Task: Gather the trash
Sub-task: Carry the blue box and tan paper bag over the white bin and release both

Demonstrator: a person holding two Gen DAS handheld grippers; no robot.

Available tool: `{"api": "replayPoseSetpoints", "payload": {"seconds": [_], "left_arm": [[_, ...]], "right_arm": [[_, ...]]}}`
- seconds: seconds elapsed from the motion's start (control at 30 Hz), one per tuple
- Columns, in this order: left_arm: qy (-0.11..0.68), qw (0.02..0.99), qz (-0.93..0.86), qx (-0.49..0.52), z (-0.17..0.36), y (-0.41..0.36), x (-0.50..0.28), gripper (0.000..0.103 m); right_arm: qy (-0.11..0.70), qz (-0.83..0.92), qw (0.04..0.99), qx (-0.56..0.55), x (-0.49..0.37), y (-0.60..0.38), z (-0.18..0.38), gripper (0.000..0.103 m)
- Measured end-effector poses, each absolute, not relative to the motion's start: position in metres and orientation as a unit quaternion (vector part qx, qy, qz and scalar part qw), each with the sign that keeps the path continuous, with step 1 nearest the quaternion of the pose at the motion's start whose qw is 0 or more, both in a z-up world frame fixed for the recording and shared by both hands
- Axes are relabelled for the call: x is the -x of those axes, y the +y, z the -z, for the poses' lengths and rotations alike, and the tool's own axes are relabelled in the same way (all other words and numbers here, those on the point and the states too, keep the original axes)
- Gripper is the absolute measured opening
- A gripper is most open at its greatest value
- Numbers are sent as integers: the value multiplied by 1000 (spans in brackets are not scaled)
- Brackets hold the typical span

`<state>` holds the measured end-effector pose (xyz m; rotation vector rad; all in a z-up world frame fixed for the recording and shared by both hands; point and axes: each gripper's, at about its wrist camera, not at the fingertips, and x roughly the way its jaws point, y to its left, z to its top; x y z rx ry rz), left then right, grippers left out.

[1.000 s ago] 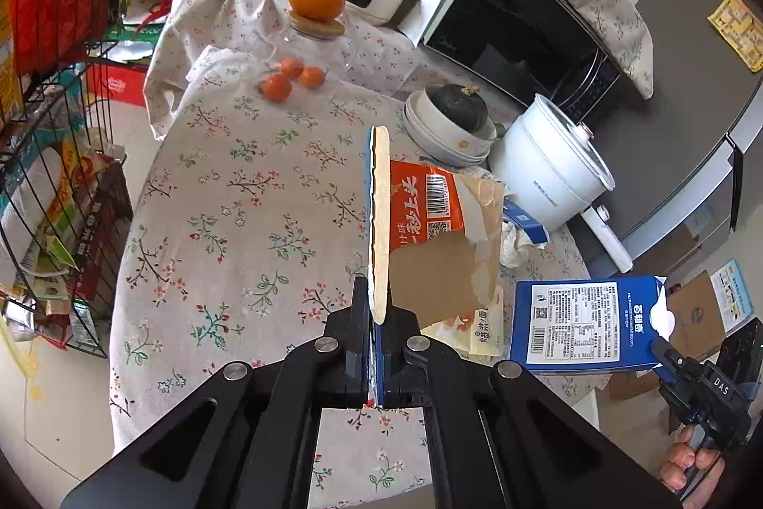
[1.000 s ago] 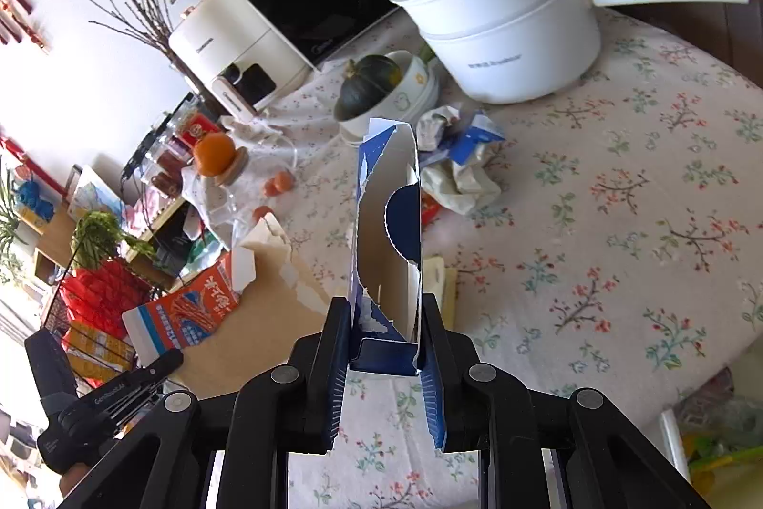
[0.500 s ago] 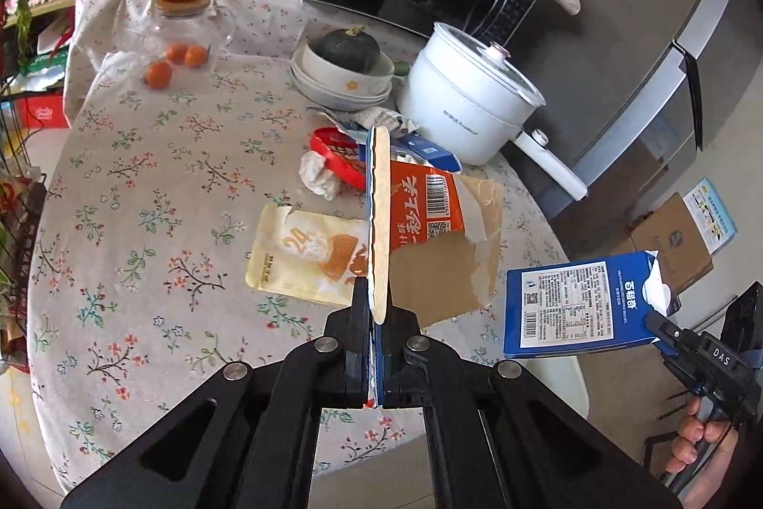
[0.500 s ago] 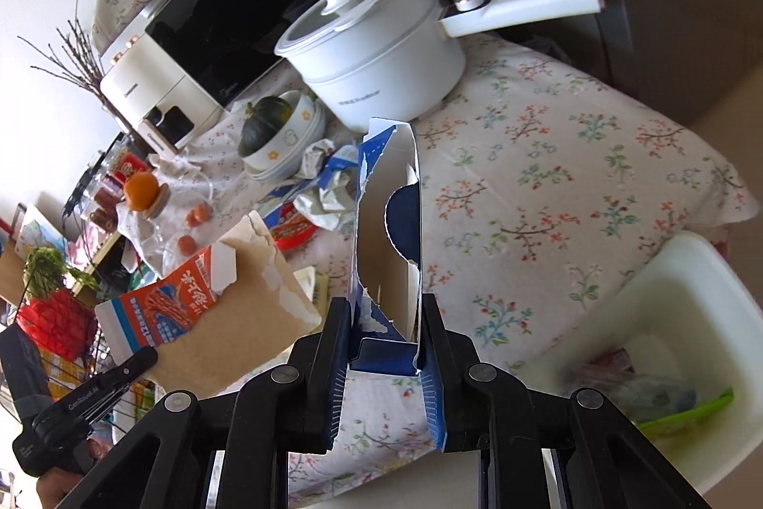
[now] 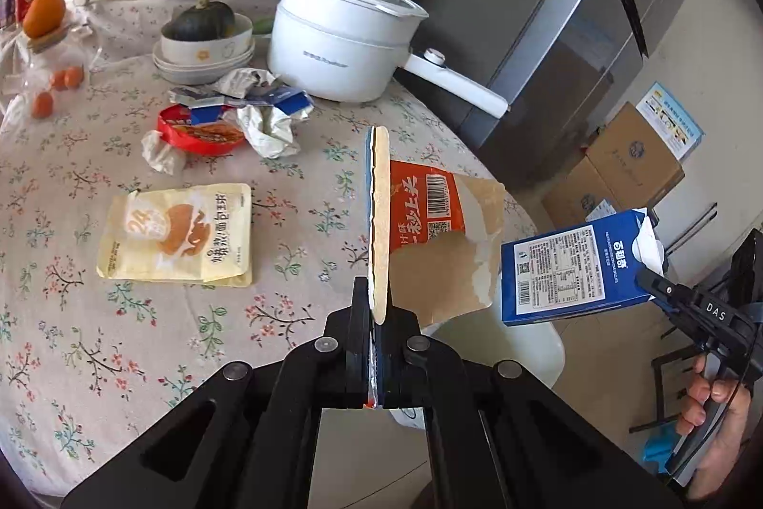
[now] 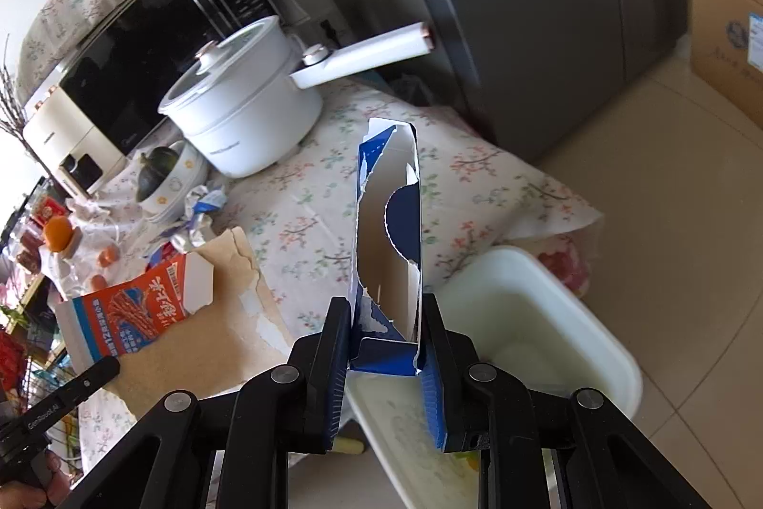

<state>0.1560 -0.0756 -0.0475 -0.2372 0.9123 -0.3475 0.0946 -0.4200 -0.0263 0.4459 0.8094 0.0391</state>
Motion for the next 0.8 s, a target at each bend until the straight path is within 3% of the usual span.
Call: {"api": "replayPoseSetpoints", "payload": {"seconds": [0.47, 0.8], "left_arm": [[462, 860, 217, 4, 86, -188, -140, 0], [473, 852, 221, -38, 119, -219, -142, 1]], "right_arm": [[419, 52, 886, -193, -76, -474, 50, 25], [440, 71, 882, -151, -77, -476, 61, 25]]}}
